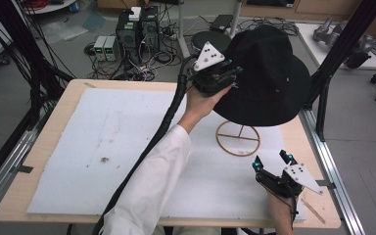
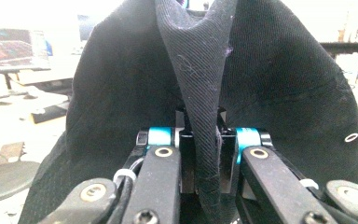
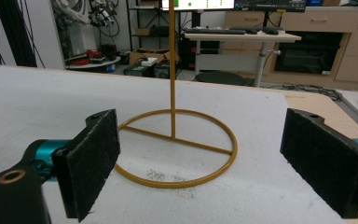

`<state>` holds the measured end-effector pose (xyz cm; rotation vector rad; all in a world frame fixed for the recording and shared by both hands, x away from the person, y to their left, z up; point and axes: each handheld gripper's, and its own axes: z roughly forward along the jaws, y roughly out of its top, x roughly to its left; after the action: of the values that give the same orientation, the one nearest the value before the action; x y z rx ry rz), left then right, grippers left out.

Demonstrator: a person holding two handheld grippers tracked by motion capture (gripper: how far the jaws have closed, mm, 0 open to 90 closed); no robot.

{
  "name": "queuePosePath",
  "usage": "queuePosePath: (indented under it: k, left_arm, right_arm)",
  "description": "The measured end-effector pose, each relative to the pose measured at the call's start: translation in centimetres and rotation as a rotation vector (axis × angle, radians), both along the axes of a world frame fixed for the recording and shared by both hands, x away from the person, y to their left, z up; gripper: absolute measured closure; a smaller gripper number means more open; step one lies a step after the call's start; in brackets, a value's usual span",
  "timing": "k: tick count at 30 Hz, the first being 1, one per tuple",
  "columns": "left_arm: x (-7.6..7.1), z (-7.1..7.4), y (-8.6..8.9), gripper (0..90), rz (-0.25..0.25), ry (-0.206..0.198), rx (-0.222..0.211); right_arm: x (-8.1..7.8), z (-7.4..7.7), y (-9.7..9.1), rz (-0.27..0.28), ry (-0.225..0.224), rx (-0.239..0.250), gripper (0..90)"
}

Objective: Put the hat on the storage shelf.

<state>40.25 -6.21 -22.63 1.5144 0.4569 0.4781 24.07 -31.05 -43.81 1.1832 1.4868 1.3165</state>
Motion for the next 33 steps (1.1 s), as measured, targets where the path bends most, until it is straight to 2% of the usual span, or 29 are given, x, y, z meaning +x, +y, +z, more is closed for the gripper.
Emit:
queuePosePath:
  k: [4, 7, 12, 17, 20, 27, 33]
  left_arm:
    - [0.6, -0.4, -1.5, 84.2, -0.020, 0.034, 0.033]
    - [1.1, -0.9, -2.2, 84.2, -0.014, 0.060, 0.059]
    - [1.7, -1.5, -2.5, 83.9, -0.030, 0.112, 0.060]
    - [2.1, -2.0, -2.5, 83.4, -0.058, 0.169, 0.104]
    - [2.2, -2.3, -2.8, 82.2, -0.071, 0.175, 0.130]
    - [2.6, -2.4, -2.9, 80.8, -0.075, 0.192, 0.149]
    - [2.3, -2.9, -2.6, 77.0, -0.075, 0.203, 0.127]
  right_arm:
    - [-0.1, 0.1, 0.0, -0.001, -0.008, 0.001, 11.1]
    - [-0.2, 0.0, 0.0, 0.001, -0.007, -0.003, 11.1]
    - [-0.1, 0.0, -0.2, 0.002, -0.009, 0.000, 11.1]
    - [-0.1, 0.0, -0.3, 0.001, -0.005, 0.003, 11.1]
    - [-0.1, 0.0, -0.2, 0.000, -0.003, 0.001, 11.1]
    - [-0.1, 0.0, -0.2, -0.001, -0.003, 0.001, 11.1]
    - [-0.1, 0.0, -0.4, -0.005, -0.004, 0.009, 11.1]
